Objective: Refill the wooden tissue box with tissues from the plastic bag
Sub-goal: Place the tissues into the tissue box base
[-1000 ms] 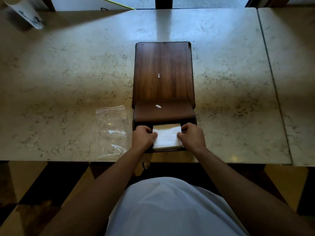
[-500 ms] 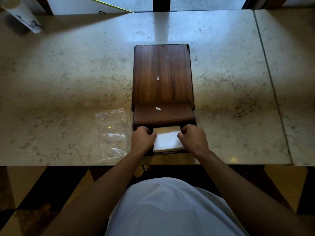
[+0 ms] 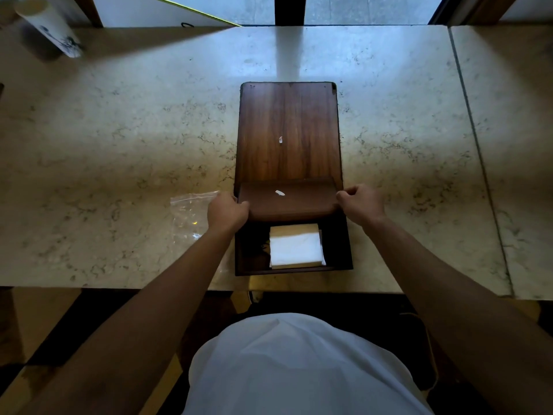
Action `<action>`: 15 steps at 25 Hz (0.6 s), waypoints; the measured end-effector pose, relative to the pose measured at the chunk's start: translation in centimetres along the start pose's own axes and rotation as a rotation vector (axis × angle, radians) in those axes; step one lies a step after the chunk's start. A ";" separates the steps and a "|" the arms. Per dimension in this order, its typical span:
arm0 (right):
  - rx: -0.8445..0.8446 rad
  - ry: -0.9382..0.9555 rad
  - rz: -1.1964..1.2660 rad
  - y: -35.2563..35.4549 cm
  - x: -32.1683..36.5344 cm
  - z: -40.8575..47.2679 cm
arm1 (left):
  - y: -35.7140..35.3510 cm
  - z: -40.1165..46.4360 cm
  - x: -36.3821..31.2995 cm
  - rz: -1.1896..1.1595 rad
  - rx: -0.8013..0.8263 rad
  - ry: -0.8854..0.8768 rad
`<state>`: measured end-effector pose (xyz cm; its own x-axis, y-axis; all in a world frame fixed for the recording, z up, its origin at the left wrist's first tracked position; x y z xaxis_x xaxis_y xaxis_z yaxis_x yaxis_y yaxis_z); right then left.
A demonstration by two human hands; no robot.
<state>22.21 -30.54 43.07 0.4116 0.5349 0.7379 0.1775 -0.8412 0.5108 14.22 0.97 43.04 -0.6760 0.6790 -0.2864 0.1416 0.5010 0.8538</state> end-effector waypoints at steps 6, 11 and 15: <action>0.028 -0.177 0.239 -1.3 -2.3 1.7 | -1.4 1.5 1.6 -0.235 0.081 0.148; 0.023 -0.212 0.324 -1.3 -2.4 1.8 | -1.5 2.1 2.3 -0.423 0.106 0.199; 0.042 -0.165 0.440 -0.5 -1.1 1.6 | -0.8 2.3 1.9 -0.540 0.118 0.195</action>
<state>23.10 -30.84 41.31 0.5921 0.1100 0.7983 -0.0108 -0.9895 0.1443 14.48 3.04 40.84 -0.7939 0.2055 -0.5722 -0.1874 0.8126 0.5518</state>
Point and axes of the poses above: each hand's wrist, its own z-axis towards the middle knuckle, its own y-axis out of the back of the hand, x = y × z, the point moved 8 cm from there along z, towards the middle knuckle, and after that the axes turned 14 degrees about z, right-handed, at the moved point
